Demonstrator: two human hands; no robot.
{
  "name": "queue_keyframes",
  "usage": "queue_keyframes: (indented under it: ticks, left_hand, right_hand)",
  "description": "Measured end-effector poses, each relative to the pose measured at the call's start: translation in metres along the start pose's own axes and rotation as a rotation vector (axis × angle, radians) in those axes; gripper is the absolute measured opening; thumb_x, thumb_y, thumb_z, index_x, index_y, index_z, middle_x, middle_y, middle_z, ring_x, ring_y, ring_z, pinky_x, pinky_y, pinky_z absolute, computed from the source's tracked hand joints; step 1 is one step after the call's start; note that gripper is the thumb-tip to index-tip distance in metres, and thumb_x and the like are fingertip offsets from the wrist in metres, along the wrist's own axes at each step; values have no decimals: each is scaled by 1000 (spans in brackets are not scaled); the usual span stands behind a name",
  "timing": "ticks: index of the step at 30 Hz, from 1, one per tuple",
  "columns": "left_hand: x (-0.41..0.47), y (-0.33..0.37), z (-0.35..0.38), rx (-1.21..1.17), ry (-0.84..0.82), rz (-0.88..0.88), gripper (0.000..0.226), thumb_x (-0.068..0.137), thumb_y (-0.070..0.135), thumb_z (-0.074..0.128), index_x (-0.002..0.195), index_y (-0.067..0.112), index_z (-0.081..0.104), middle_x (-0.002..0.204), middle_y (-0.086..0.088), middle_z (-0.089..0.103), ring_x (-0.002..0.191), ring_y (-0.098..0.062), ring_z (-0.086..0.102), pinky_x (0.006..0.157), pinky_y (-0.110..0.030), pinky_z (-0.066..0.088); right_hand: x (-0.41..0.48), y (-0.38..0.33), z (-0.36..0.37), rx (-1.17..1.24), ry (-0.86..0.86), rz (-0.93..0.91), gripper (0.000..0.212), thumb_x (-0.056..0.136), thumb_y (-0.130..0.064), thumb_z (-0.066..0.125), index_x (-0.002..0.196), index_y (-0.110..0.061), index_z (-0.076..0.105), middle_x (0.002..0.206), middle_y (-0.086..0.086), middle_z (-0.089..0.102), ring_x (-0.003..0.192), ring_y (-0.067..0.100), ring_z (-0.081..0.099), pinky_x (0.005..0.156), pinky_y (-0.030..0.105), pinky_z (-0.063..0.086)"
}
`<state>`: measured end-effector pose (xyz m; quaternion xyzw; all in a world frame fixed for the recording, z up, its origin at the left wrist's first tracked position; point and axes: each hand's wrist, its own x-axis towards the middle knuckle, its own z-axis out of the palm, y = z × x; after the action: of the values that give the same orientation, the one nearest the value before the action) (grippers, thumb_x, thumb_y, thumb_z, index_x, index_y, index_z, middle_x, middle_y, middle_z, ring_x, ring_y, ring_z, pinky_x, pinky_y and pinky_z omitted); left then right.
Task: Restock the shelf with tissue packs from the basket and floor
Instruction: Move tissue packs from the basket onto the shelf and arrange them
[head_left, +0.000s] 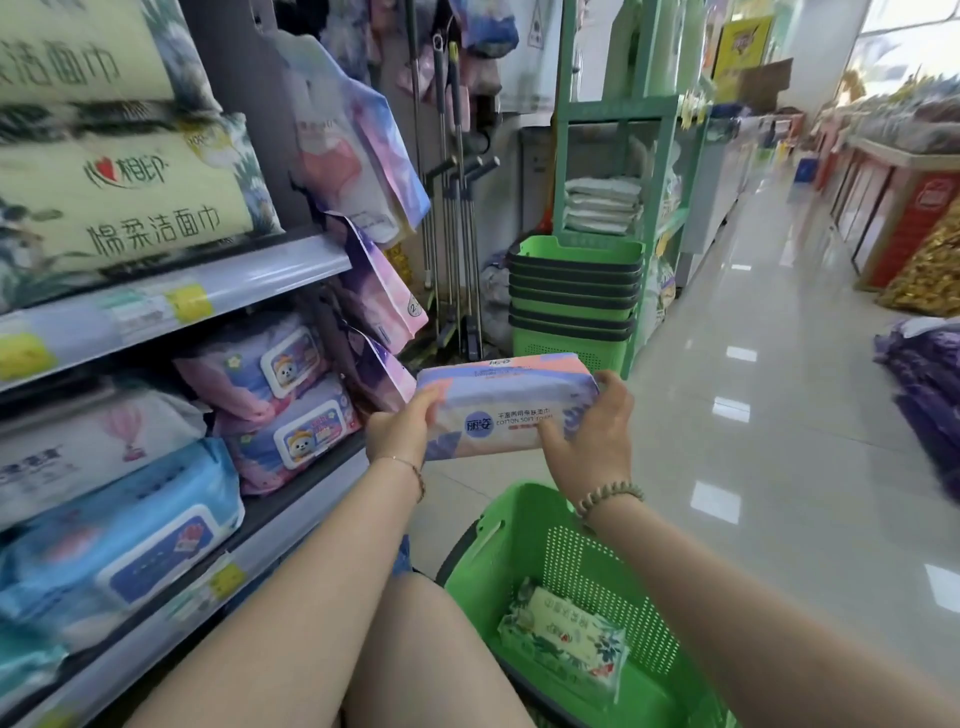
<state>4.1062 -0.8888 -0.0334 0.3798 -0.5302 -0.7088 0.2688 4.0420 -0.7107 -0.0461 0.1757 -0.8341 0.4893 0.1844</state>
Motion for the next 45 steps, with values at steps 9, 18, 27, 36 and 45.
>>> queue_keyframes:
  ticks: [9,18,27,36,45]
  left_hand:
    - [-49,52,-26,-108,-6,288,62,61,42,85,109,12,60,97,-10,70,86,-30,69,73,-51,58]
    - [-79,102,-65,-132,24,622,49,61,41,84,100,15,70,106,-4,70,90,-16,66,77,-26,55]
    - [-112,141,-110,-55,122,892,19,78,28,77,90,18,65,90,5,67,77,-4,61,66,-15,48]
    - [-133,170,-152,0,210,1099,13,85,11,70,85,20,61,80,11,62,67,10,56,66,-7,43]
    - [-156,191,-208,46,352,1215,19,85,14,70,92,27,59,89,14,62,76,9,58,70,-9,44]
  right_hand:
    - [5,-48,-7,65,74,-90,81,77,-20,70,142,0,27,122,11,34,100,18,38,89,22,37]
    - [10,-111,-3,261,107,-203,73,71,-14,70,133,3,36,119,11,34,108,23,38,96,43,43]
    - [12,-173,1,491,96,-277,70,72,-11,71,130,1,35,122,7,33,105,9,37,96,35,45]
    - [2,-224,14,655,-4,-347,67,76,-11,69,131,-3,31,120,8,45,104,18,50,89,21,44]
    - [-28,-282,28,782,-74,-441,63,76,-16,63,128,1,32,109,-3,39,95,5,41,84,6,37]
